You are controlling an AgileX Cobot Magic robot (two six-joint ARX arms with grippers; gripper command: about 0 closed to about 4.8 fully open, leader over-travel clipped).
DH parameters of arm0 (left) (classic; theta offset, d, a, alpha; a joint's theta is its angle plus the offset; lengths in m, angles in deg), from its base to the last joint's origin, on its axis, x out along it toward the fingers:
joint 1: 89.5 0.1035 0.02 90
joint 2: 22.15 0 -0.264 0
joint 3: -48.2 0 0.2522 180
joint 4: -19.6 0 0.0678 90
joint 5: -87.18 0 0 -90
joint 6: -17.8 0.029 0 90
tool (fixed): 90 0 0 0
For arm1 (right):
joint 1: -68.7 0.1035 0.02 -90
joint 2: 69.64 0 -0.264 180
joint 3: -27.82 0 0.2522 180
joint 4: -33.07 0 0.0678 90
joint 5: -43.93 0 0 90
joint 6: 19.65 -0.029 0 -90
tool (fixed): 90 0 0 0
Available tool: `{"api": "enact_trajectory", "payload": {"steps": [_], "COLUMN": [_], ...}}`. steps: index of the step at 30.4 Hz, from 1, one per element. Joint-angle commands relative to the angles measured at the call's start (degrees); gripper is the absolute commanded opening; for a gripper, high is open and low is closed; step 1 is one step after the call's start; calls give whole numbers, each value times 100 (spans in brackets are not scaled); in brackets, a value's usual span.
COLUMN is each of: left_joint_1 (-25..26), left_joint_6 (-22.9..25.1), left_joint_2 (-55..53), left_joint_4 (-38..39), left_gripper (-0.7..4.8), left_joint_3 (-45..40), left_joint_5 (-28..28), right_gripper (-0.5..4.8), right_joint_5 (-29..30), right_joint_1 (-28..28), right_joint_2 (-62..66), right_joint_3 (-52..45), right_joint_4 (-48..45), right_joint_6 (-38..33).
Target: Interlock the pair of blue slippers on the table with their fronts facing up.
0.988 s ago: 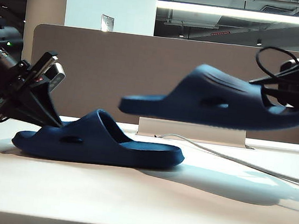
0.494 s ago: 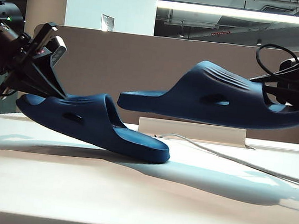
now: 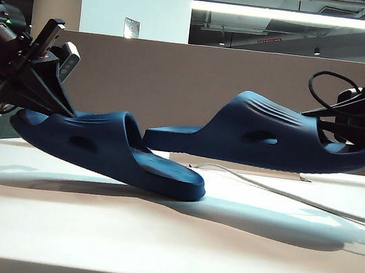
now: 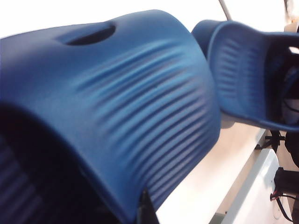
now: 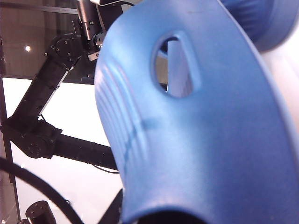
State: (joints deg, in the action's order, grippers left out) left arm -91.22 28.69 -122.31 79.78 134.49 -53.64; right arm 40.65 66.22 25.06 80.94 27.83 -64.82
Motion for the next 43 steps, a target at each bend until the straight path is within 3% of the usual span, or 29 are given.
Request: {"api": "enact_trajectory", "payload": {"steps": [1,20,28,30,35,37,43], "left_joint_1": [-90,-380,-507,-507,-503,-501,-501], "left_joint_6": [131,673,1421,1394,780,621,472], "left_joint_2": [17,15,15,15,17,15,15], "left_joint_4": [177,890,1572,1567,1300,1172,953], "left_gripper": [-6,-6,-6,-6,-6,-6,-6], "left_joint_3": [33,302,313,313,315,315,315], "left_joint_5": [-44,-122,-516,-372,1117,1473,1720], "right_gripper": [-5,-5,-5,-5,-5,-5,-5], "right_joint_5": [81,175,195,195,192,197,-68], "right_joint_1": [17,444,444,439,435,415,404], "right_joint_2": [-26,367,739,758,758,756,756], "right_joint_3": [31,26,26,26,28,31,31], "right_joint_4": [-96,-273,-332,-511,-715,-890,-1427], "right_joint_6": [17,92,195,184,170,166,144]}}
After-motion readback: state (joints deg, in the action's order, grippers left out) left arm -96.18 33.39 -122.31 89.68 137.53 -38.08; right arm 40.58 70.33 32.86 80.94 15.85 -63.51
